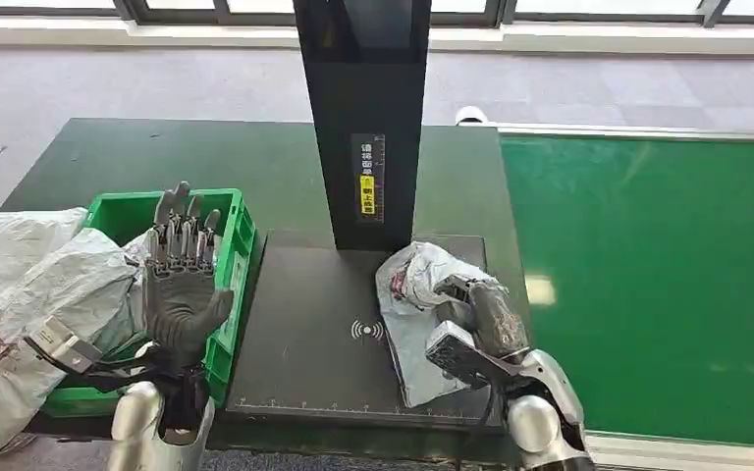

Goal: Moved the parcel from conveyor to table for the left to box.

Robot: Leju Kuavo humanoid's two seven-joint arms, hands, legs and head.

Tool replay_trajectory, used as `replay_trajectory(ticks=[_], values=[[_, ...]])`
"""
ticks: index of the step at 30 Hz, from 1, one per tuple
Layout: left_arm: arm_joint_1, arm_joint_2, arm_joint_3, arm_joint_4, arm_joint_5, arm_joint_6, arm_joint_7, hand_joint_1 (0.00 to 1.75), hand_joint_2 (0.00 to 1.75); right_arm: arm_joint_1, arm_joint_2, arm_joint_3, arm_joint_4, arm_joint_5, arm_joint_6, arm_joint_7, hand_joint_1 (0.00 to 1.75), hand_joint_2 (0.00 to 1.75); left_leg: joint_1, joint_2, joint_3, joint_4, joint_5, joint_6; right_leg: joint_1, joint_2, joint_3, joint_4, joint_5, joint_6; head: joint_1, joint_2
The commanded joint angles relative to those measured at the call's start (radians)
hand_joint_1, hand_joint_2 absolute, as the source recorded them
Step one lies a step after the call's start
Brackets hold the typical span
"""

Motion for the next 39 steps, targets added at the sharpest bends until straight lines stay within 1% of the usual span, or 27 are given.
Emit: replay_trajectory(ticks=[1, 5, 6, 13, 39], values=[[-0.029, 0.017, 0.028, 0.058, -0.028, 0.000, -0.005, 0.00, 1.75, -0.080, -0.055, 0.061, 0.200, 0.001, 0.053, -0.007, 1.75, 1.75, 0.001, 0.002, 0.004, -0.003, 0.000, 0.001, 0.001, 0.003, 0.003, -0.004, 0.001, 0.000, 0.000, 0.000], [-0.030, 0.017, 0.028, 0.058, -0.028, 0.000, -0.005, 0.00, 1.75, -0.079, -0.055, 0.061, 0.200, -0.001, 0.054, -0.009, 1.75, 1.75, 0.000, 0.001, 0.003, -0.002, 0.001, 0.001, 0.000, 0.002, 0.002, -0.003, 0.001, 0.000, 0.000, 0.000], [-0.033, 0.017, 0.028, 0.057, -0.028, -0.001, -0.005, 0.00, 1.75, -0.078, -0.057, 0.064, 0.195, -0.017, 0.071, -0.027, 1.75, 1.75, 0.000, 0.001, 0.003, -0.003, 0.001, 0.001, 0.000, 0.002, 0.003, -0.003, 0.001, 0.000, 0.000, 0.000], [-0.033, 0.017, 0.028, 0.057, -0.028, -0.001, -0.005, 0.00, 1.75, -0.078, -0.057, 0.064, 0.195, -0.017, 0.071, -0.027, 1.75, 1.75, 0.000, 0.001, 0.001, -0.001, 0.000, 0.000, 0.000, 0.001, 0.001, -0.001, 0.000, 0.000, 0.000, 0.000], [-0.026, 0.020, 0.031, 0.059, -0.032, 0.007, -0.008, 0.00, 1.75, -0.084, -0.057, 0.062, 0.213, -0.014, 0.074, -0.019, 1.75, 1.75, 0.000, 0.001, 0.002, -0.002, 0.000, 0.000, 0.000, 0.002, 0.002, -0.003, 0.001, 0.000, 0.000, 0.000]])
